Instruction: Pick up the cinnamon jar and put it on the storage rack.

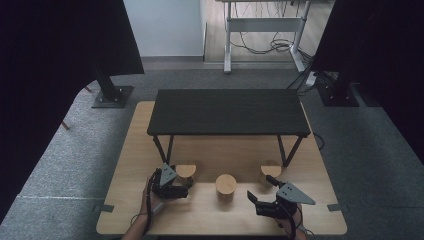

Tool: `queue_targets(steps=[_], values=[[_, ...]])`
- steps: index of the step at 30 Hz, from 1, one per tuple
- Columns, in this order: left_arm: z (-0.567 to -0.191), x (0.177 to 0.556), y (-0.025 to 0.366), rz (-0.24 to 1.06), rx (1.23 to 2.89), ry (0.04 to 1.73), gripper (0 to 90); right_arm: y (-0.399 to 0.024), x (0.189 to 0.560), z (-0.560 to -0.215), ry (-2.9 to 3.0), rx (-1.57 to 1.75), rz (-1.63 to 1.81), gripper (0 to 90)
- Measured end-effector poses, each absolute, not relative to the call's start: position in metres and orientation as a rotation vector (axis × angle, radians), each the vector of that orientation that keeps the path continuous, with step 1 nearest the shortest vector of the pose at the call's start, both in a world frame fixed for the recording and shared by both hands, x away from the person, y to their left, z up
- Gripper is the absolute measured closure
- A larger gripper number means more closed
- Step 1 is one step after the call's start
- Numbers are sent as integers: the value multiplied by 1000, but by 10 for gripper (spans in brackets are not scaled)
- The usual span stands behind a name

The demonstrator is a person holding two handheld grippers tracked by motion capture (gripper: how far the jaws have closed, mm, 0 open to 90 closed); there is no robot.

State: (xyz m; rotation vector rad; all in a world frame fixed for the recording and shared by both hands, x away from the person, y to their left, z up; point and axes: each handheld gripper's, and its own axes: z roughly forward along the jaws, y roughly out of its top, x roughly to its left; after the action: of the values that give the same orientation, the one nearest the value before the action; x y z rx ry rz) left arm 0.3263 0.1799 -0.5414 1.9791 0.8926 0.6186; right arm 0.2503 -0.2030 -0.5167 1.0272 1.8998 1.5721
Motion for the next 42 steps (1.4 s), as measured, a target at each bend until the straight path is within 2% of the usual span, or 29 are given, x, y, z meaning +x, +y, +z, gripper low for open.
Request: queue_targets(steps=[14, 20, 42], values=[[-546, 339, 167, 630, 2009, 870, 89, -200, 248, -517, 1897, 1032, 1566, 84], [-546, 340, 163, 628, 2021, 848, 226, -199, 247, -517, 1896, 1033, 1561, 84], [-538, 336, 166, 638, 1994, 860, 251, -200, 248, -517, 1891, 1040, 1551, 83]])
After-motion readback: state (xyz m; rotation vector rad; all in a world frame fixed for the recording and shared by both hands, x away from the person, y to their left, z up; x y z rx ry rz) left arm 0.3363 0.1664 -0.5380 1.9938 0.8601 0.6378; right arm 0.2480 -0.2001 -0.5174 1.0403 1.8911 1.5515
